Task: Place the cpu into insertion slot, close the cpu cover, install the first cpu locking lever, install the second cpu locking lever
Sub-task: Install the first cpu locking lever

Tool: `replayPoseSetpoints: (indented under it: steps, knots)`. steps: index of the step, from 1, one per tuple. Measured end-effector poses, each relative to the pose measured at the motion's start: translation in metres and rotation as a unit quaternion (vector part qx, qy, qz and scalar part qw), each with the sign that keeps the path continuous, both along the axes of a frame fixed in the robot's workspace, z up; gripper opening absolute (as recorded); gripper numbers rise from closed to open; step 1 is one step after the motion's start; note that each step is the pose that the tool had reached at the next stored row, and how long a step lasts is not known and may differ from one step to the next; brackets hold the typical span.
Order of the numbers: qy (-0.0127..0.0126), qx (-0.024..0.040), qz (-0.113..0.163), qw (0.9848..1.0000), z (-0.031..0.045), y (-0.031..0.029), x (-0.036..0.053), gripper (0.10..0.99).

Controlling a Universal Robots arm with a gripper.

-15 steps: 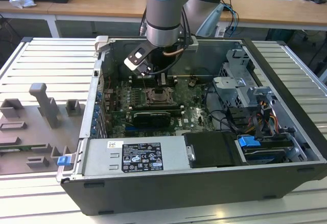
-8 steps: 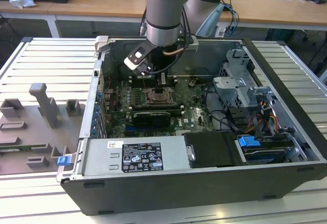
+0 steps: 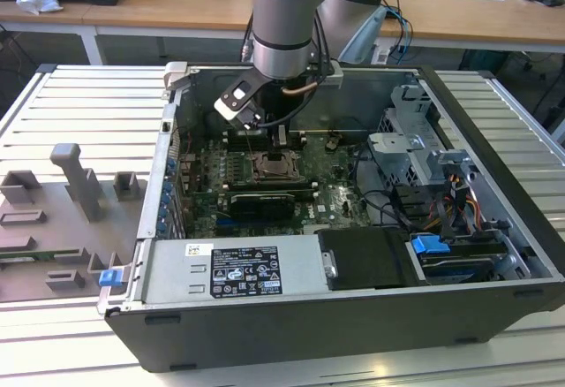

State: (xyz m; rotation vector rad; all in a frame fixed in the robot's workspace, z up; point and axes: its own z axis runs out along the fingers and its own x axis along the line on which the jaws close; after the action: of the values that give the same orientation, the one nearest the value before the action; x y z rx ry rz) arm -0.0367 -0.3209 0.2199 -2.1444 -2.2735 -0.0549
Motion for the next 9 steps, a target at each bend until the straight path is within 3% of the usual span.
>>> replayPoseSetpoints:
  steps: [9]
  knots:
    - [0.0, -0.0001, 0.0, 1.0, 0.0021, 0.0, 0.0, 0.106]
